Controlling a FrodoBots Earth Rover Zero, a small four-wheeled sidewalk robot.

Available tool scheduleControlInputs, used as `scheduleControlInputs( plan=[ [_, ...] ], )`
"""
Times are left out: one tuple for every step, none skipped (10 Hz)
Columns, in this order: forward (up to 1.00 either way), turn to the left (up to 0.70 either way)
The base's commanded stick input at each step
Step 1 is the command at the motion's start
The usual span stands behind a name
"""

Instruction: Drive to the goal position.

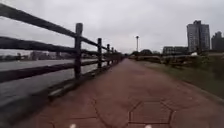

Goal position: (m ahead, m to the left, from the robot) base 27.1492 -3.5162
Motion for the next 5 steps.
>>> scheduleControlInputs(
  plan=[
    [1.0, -0.4],
    [1.0, -0.4],
    [1.0, -0.4],
    [1.0, -0.4],
    [1.0, -0.4]
  ],
)
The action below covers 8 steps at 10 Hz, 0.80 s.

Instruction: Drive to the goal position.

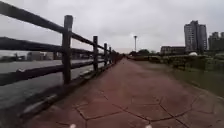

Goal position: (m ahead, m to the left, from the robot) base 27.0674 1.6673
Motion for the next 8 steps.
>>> scheduleControlInputs(
  plan=[
    [1.0, -0.4],
    [1.0, -0.4],
    [1.0, -0.4],
    [1.0, -0.24],
    [1.0, -0.01],
    [1.0, 0.0],
    [1.0, 0.0],
    [1.0, 0.0]
  ],
)
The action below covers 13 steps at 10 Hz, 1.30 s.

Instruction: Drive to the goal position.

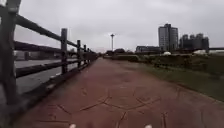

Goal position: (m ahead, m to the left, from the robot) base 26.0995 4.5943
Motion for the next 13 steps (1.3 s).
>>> scheduleControlInputs(
  plan=[
    [1.0, 0.0],
    [1.0, 0.0],
    [1.0, 0.0],
    [1.0, 0.0],
    [1.0, 0.0],
    [1.0, 0.0],
    [1.0, 0.0],
    [1.0, 0.0],
    [1.0, 0.0],
    [1.0, 0.0],
    [1.0, 0.0],
    [1.0, 0.0],
    [1.0, -0.04]
  ],
)
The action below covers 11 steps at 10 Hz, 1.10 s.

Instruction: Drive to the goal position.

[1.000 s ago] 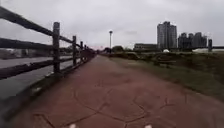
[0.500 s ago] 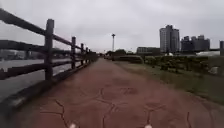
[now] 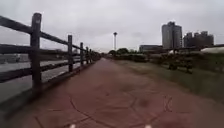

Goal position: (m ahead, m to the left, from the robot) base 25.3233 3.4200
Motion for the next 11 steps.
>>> scheduleControlInputs(
  plan=[
    [1.0, -0.21],
    [1.0, -0.38],
    [1.0, -0.31],
    [1.0, 0.0],
    [1.0, 0.0],
    [1.0, 0.0],
    [1.0, 0.0],
    [1.0, 0.0],
    [1.0, 0.0],
    [1.0, 0.0],
    [1.0, 0.0]
  ],
)
